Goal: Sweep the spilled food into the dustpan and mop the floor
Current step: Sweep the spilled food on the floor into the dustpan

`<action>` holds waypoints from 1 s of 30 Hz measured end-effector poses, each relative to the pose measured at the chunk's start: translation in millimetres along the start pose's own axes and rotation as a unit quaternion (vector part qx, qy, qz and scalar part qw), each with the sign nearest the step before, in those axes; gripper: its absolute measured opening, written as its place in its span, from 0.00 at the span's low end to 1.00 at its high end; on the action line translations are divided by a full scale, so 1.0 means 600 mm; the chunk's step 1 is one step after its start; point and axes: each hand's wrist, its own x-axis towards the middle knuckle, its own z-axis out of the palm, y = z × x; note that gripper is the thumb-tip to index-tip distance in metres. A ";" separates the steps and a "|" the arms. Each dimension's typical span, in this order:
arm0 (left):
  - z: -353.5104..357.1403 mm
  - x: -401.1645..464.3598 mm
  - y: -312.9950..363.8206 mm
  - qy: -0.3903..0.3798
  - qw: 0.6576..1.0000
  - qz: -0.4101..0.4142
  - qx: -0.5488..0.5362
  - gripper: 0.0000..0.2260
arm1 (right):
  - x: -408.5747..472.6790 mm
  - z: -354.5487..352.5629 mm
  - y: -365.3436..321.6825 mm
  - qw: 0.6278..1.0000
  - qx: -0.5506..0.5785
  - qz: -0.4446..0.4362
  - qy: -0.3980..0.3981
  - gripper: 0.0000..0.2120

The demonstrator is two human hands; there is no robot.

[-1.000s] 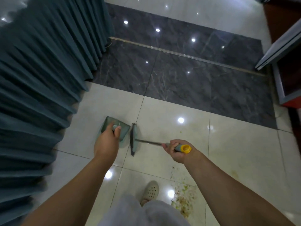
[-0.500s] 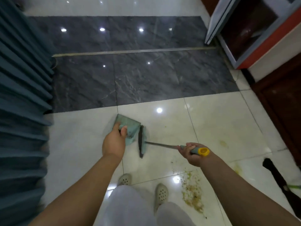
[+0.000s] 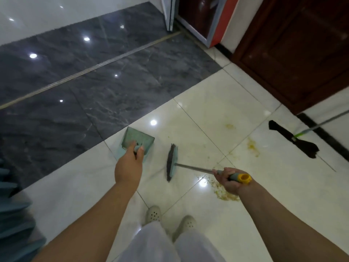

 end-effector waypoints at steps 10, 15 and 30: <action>0.057 -0.043 0.053 -0.051 0.996 0.069 0.033 0.21 | -0.019 -0.164 -0.060 0.995 0.094 -0.023 0.024 0.23; 0.092 -0.096 0.077 -0.080 0.993 0.081 0.042 0.21 | -0.044 -0.231 -0.078 0.992 0.109 -0.048 0.032 0.22; 0.142 -0.196 0.106 -0.074 0.989 0.115 0.047 0.21 | -0.123 -0.329 -0.138 0.996 0.036 -0.079 0.020 0.11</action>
